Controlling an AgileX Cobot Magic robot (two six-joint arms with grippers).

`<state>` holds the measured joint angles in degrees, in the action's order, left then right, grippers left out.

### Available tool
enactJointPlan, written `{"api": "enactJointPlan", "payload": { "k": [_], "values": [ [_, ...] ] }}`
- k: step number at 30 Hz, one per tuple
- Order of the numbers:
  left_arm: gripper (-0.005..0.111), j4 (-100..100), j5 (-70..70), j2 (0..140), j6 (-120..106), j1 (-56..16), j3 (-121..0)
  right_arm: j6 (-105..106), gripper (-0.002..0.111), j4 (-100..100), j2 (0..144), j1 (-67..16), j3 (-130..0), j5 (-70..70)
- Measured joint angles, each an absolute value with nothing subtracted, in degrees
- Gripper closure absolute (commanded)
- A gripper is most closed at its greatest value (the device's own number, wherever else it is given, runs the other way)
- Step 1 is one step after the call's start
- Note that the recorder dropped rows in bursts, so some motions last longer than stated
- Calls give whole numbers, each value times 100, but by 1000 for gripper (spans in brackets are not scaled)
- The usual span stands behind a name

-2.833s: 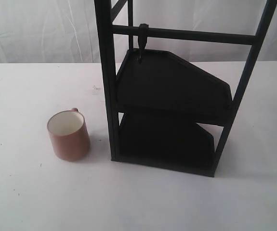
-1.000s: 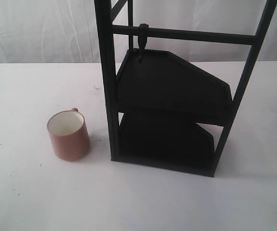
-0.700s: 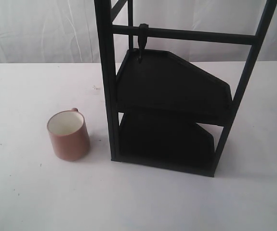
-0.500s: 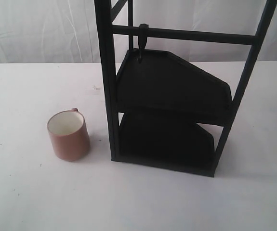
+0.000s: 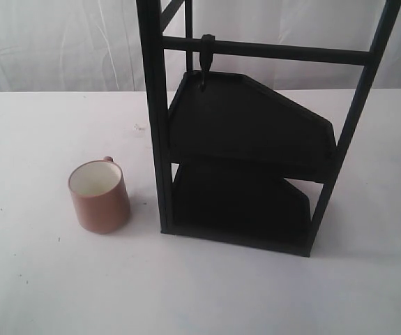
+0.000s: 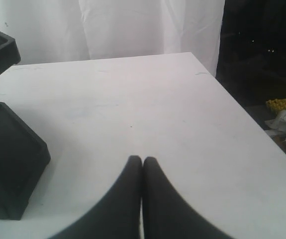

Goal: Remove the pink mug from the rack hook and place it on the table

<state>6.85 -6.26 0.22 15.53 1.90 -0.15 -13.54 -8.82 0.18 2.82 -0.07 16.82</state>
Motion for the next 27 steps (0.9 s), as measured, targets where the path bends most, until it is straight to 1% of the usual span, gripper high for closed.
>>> {"api": "enactJointPlan", "payload": {
  "k": [2, 3, 27],
  "values": [
    [103, 685, -666, 22, 1381, 190, -15, -1354, 108, -882, 18, 282, -7, 1682],
    [107, 631, -667, 22, 1332, 190, -15, -1354, 108, -882, 18, 282, -7, 1682],
    [107, 391, -1264, 22, 852, 66, -15, -1354, 108, -882, 18, 282, -7, 1682]
  ]
}}
